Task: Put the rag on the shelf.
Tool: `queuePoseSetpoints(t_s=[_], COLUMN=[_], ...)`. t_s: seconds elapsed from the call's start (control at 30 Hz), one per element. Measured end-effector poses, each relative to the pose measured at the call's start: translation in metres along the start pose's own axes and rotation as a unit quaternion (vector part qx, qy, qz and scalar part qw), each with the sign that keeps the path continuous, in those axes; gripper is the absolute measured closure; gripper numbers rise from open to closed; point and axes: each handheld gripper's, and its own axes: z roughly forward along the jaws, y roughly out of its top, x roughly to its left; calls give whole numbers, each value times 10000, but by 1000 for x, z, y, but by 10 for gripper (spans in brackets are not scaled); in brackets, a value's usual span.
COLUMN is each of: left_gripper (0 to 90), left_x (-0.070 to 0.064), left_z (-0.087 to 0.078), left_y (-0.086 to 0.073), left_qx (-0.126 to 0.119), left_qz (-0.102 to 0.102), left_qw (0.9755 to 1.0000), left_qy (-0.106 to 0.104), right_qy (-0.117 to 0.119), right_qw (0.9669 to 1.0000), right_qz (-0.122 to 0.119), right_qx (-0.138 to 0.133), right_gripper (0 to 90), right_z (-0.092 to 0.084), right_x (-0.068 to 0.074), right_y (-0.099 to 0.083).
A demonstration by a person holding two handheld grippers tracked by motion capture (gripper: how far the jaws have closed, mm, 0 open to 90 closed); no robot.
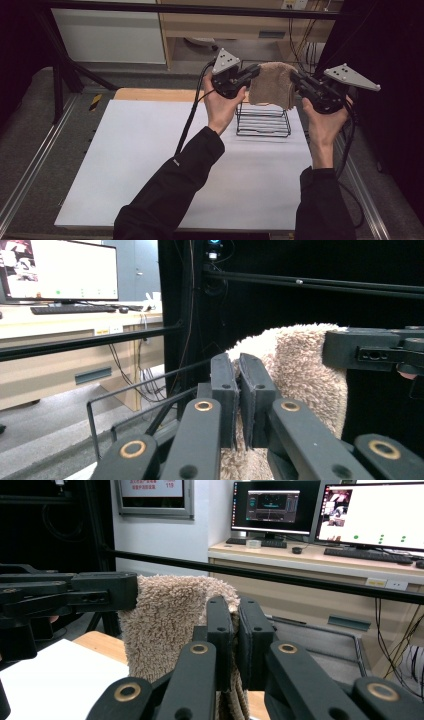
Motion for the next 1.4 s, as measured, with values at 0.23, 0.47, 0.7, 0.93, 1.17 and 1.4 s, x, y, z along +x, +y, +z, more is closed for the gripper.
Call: queuePoseSetpoints(t_s=[0.23, 0.47, 0.7, 0.93, 1.17, 1.4], left_gripper=[856, 856, 856, 856, 856, 856], left_x=[5, 8, 13, 14, 19, 26], left_z=[3, 10, 15, 23, 35, 48], left_y=[12, 25, 35, 44, 45, 43], left_qx=[-119, -160, -212, -294, -276, -179], left_qz=[41, 129, 114, 122, 230, 350], left_qw=[9999, 9997, 9996, 9994, 9991, 9988], left_qy=[57, 118, 133, 118, 217, 305], right_qy=[1, -37, -12, -28, -74, -72], right_qw=[9999, 9998, 9996, 9994, 9995, 9997], right_qz=[1, -57, -13, -35, -94, -81], right_qx=[-106, -204, -278, -343, -289, -208], right_gripper=[858, 858, 858, 858, 858, 858], right_z=[6, 15, 19, 23, 34, 47], right_x=[-2, -6, -14, -21, -34, -42], right_y=[10, 23, 29, 38, 40, 36])
